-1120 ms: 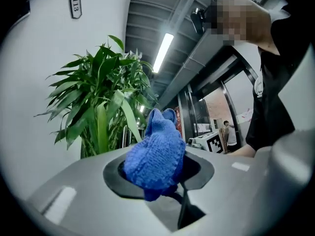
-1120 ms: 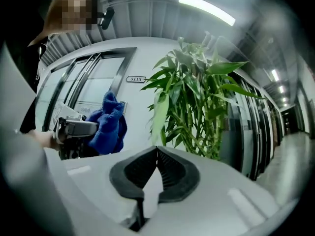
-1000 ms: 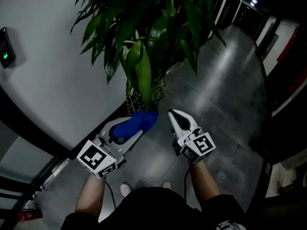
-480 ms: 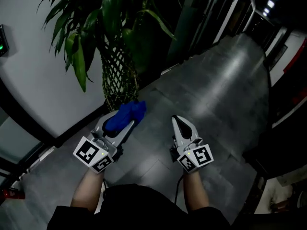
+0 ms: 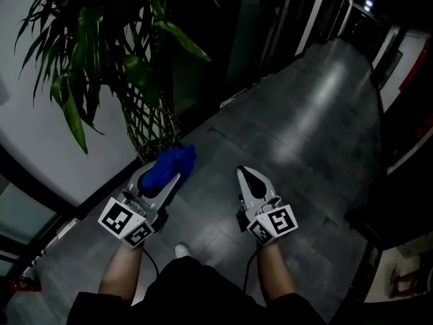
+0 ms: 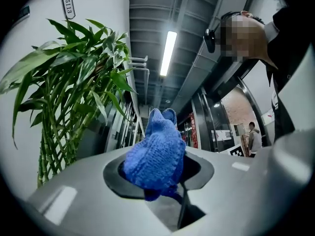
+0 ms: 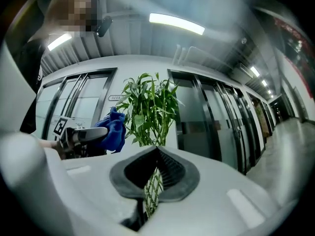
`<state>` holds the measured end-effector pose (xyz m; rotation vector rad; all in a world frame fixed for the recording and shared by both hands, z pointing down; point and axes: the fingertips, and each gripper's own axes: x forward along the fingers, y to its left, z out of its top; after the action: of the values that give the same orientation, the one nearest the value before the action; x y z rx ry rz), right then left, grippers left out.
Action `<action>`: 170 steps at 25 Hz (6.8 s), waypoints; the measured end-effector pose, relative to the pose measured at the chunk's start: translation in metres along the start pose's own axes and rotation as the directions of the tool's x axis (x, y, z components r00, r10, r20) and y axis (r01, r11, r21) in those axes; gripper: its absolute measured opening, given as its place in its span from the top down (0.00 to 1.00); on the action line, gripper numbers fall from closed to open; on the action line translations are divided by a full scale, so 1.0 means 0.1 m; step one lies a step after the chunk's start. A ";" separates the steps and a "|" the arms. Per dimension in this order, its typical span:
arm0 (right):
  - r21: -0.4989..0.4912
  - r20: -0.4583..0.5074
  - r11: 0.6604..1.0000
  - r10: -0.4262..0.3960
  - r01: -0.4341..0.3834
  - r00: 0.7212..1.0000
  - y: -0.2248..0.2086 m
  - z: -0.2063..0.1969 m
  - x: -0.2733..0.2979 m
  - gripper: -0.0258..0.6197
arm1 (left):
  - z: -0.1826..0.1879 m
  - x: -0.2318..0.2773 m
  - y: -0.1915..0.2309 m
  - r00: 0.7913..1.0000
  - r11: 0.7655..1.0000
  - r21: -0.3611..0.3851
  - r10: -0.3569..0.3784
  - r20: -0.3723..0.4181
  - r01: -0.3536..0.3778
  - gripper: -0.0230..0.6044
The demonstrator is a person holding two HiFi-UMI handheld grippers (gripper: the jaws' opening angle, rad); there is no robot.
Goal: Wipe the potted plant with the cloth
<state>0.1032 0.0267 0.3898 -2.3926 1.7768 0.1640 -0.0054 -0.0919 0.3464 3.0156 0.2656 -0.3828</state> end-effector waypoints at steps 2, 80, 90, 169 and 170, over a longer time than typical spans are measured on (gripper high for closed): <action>-0.024 -0.032 0.999 0.047 -0.047 0.998 0.02 -0.01 0.21 0.96 | 0.02 0.06 0.15 1.000 1.000 0.017 0.014 0.000 -0.014 0.71; -0.030 0.098 0.531 0.845 -0.847 0.526 1.41 0.22 2.96 0.96 | 0.75 0.57 1.40 0.650 0.507 0.789 0.736 -0.188 -0.346 0.71; 0.040 0.118 0.552 0.825 -0.833 0.553 1.27 0.05 2.97 0.96 | 0.48 0.48 1.42 0.672 0.576 0.729 0.708 -0.218 -0.370 0.72; 0.139 0.134 0.154 0.976 -0.978 0.172 -0.39 0.15 3.16 0.96 | 0.52 1.58 0.59 0.358 0.187 0.453 0.874 0.327 -0.871 0.72; 0.140 0.139 0.151 0.976 -0.979 0.170 -0.36 0.20 3.16 0.96 | 0.58 1.59 0.57 0.344 0.168 0.465 0.882 0.324 -0.869 0.72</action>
<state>0.2297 -0.2560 0.3151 -0.6346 2.8539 0.1165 0.1427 -0.1284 0.2533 2.9331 -1.9189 -0.3061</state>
